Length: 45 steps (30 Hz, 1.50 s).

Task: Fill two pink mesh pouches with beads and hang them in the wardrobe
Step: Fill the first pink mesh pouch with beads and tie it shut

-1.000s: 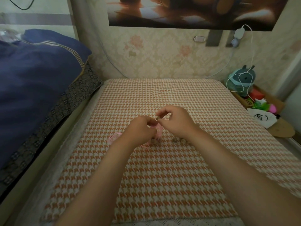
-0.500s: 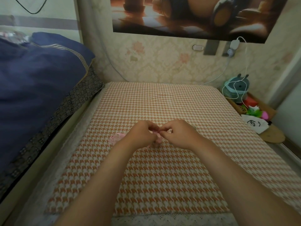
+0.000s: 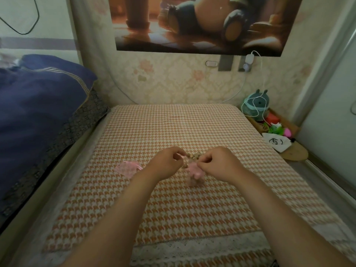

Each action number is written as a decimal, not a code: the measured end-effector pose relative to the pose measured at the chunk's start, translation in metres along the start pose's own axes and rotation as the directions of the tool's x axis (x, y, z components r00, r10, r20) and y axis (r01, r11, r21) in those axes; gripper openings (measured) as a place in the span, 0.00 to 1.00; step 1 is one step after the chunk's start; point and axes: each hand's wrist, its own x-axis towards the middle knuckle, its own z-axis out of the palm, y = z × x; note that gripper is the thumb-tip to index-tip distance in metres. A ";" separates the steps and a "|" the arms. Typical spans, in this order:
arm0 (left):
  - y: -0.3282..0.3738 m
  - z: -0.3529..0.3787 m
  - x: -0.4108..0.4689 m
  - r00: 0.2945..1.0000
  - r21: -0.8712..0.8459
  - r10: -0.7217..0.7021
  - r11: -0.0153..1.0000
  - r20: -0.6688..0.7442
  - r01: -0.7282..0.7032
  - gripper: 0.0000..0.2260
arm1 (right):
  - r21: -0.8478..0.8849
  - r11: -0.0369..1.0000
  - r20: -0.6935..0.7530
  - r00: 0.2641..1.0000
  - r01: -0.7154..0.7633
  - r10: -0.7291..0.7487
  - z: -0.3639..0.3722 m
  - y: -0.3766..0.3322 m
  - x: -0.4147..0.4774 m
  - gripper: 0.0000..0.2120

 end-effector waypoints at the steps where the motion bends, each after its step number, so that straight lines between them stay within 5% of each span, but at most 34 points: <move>1: -0.003 0.003 0.004 1.000 0.057 -0.006 0.998 -0.023 0.008 0.10 | 0.023 1.000 -0.008 1.000 -0.006 0.006 -0.002 0.003 0.000 0.08; 10: -0.014 0.045 0.028 0.997 0.357 0.061 0.931 0.046 -0.074 0.14 | 0.074 0.997 0.059 0.998 0.006 -0.010 -0.007 0.025 0.002 0.06; 16: -0.022 0.052 0.035 0.999 0.298 0.034 0.954 -0.027 -0.025 0.08 | 0.114 0.993 0.116 0.993 0.000 -0.013 -0.005 0.034 0.006 0.11; 22: 0.011 0.033 0.030 0.979 -0.038 0.037 0.998 -0.201 -0.046 0.05 | 0.116 0.993 0.138 0.990 -0.006 -0.010 -0.009 0.030 0.007 0.11; 25: 0.030 0.026 0.019 0.988 -0.178 0.096 0.977 -0.123 -0.117 0.02 | 0.095 0.995 0.138 0.990 -0.017 0.003 -0.008 0.031 0.009 0.11; 40: 0.040 0.030 0.006 0.993 0.066 0.070 0.995 0.099 -0.077 0.04 | 0.076 0.997 0.111 0.994 -0.011 0.003 -0.013 0.035 0.007 0.10; 45: 0.043 0.026 0.009 0.999 0.116 0.023 0.993 0.027 -0.026 0.09 | 0.127 0.992 0.067 0.998 0.009 -0.018 -0.015 0.036 0.010 0.10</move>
